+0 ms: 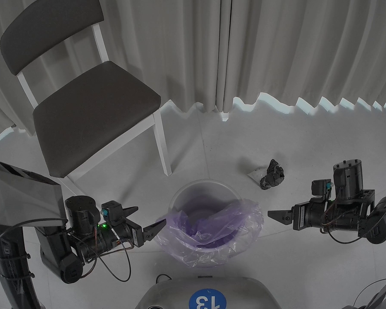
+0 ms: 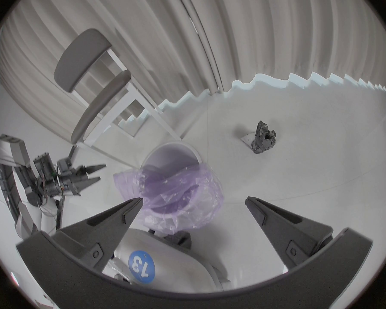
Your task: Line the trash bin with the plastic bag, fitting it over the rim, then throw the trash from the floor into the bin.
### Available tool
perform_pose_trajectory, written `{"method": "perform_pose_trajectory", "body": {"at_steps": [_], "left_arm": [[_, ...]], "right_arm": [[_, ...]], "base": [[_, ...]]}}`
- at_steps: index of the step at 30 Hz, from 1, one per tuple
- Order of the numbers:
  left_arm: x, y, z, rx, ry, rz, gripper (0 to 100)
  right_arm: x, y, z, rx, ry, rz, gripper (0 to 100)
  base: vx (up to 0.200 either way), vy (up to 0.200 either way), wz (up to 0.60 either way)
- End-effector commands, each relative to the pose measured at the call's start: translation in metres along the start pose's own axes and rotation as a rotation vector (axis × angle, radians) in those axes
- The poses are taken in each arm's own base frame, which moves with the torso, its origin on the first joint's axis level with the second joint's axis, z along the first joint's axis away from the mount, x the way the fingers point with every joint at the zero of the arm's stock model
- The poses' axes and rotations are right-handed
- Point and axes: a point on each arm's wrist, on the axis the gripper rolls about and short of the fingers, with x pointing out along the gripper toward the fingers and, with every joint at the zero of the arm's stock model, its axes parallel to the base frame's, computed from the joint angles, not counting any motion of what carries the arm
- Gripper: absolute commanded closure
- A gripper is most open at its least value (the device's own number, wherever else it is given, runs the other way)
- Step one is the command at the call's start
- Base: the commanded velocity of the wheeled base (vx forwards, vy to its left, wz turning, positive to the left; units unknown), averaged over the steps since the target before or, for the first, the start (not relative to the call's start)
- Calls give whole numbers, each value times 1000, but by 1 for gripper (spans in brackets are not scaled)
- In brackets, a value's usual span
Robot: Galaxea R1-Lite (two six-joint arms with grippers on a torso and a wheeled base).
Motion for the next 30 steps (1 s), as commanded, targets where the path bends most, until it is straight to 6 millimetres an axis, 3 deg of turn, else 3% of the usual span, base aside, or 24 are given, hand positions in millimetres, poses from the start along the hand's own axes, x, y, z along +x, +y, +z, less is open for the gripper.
{"method": "perform_pose_trajectory", "body": {"at_steps": [1,8,12,21,30], "left_arm": [[-13,-5,23,28,-96,-5,0],[-30,-10,45,51,-182,-5,0],[-36,-13,52,60,-210,-8,0],[-35,-13,55,68,-221,-8,0],[-35,-12,54,67,-219,-6,0]], "right_arm": [[-29,18,29,-83,-33,0,0],[-32,44,56,-155,-21,-21,0],[-21,52,61,-274,-2,-9,0],[9,59,52,-486,70,10,0],[47,82,43,-674,123,94,0]], "base": [[0,0,0],[0,0,0],[0,0,0],[0,0,0],[0,0,0]]}}
